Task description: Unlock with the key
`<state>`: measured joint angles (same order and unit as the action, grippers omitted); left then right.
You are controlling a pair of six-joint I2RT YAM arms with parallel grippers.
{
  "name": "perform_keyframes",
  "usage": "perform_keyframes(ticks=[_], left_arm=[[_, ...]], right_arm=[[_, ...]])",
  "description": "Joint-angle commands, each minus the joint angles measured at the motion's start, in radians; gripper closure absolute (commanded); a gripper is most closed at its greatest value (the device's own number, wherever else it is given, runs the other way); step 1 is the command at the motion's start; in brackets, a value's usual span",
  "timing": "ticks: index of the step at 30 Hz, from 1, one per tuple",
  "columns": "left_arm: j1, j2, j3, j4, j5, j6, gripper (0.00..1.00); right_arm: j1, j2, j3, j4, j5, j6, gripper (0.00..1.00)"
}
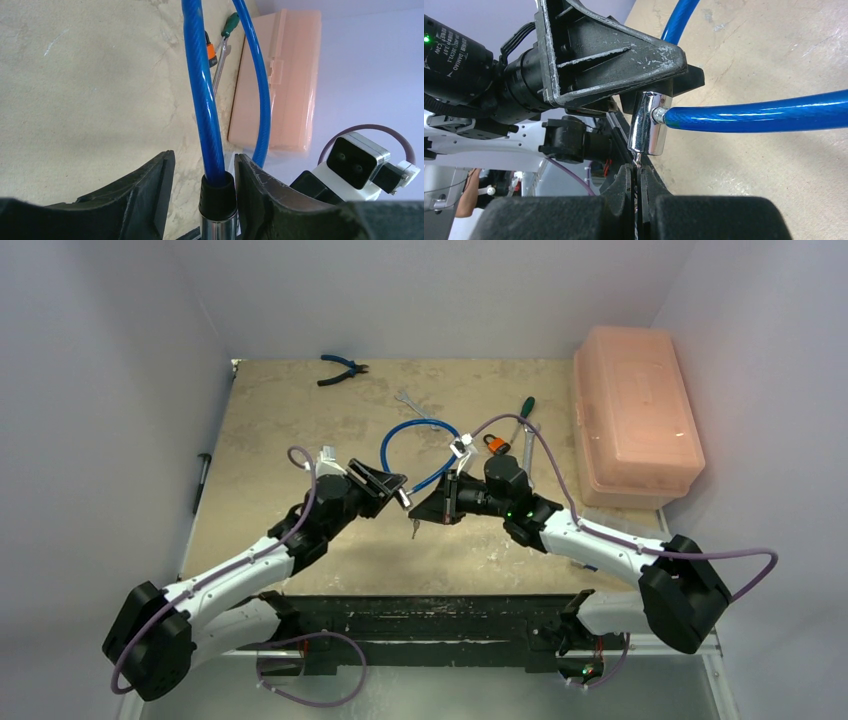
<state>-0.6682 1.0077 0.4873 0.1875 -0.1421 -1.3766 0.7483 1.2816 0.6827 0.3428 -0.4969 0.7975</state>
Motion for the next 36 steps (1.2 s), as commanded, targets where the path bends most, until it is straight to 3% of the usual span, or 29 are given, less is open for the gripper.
perform_keyframes(ticks=[1,4,8,10,12,13,21,29,36], left_arm=[[0.005,0.029,0.066,0.050,0.033,0.011,0.50],[0.004,0.054,0.080,0.050,0.056,0.026,0.53],[0.005,0.073,0.088,0.064,0.082,0.043,0.64],[0.005,0.077,0.091,0.073,0.094,0.054,0.76],[0.004,0.083,0.092,0.094,0.117,0.071,0.98],[0.005,0.087,0.095,0.101,0.125,0.077,1.00],[0.003,0.029,0.063,0.205,0.118,0.092,1.00],[0.001,-0.049,0.105,0.311,0.162,0.115,1.00],[0.001,-0.071,0.102,0.496,0.222,0.088,1.00]], right_arm=[[0.008,-0.019,0.074,0.054,-0.015,-0.057,1.00],[0.008,-0.021,0.081,0.050,-0.011,-0.064,1.00],[0.008,-0.014,0.087,0.053,-0.012,-0.065,1.00],[0.008,-0.011,0.087,0.058,-0.013,-0.061,1.00],[0.007,-0.010,0.087,0.063,-0.012,-0.058,1.00],[0.008,-0.011,0.087,0.066,-0.011,-0.056,1.00],[-0.021,-0.048,0.001,0.219,0.037,0.149,1.00],[-0.091,-0.035,-0.077,0.623,-0.004,0.464,1.00],[-0.101,0.083,-0.054,0.984,-0.026,0.756,1.00]])
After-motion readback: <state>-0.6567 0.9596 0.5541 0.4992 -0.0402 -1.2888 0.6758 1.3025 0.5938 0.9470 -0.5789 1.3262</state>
